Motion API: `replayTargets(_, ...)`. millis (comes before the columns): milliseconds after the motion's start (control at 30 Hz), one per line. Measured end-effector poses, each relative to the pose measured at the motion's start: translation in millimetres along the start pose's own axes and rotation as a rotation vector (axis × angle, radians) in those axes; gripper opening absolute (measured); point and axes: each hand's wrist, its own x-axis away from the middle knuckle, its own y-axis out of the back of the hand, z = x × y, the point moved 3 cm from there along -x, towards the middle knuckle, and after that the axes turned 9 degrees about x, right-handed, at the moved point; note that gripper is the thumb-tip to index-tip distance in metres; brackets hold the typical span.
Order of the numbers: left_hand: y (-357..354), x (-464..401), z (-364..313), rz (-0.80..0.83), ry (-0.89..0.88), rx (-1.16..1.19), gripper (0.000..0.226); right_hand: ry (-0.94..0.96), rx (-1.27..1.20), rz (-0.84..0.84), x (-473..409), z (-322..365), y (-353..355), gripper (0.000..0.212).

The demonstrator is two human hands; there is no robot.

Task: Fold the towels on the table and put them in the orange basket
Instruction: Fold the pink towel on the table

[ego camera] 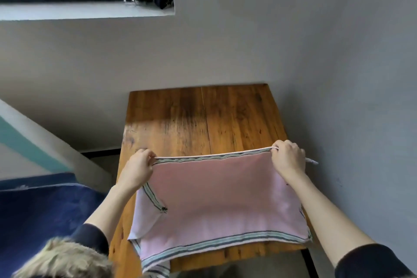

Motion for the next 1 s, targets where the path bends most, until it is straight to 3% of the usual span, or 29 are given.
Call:
replayTargets(267, -7, -78, -8, -0.149, -0.001, 0.043, 0.022, 0.004, -0.080, -0.027, -82, 26, -29, 0.025)
replayTargets(367, -18, -89, -6, -0.130, 0.034, 0.065, 0.028, 0.010, -0.146, -0.010, -95, 37, -47, 0.030)
replayTargets(567, -72, -50, 29, 0.111, 0.133, 0.003, 0.032, 0.219, -0.144, 0.252, -69, 77, -105, 0.044)
replayTargets(833, -97, 3, 81, 0.177, 0.217, -0.207, 0.053, 0.454, -0.091, 0.591, 9, 144, -157, 0.060)
replayTargets(900, -96, 3, 89, 0.165, 0.221, -0.207, 0.049, 0.470, -0.056, 0.621, 19, 159, -162, 0.066)
replayTargets(1000, -89, 0, 96, 0.072, 0.143, -0.122, 0.024, 0.461, -0.002, 0.645, 34, 182, -166, 0.075)
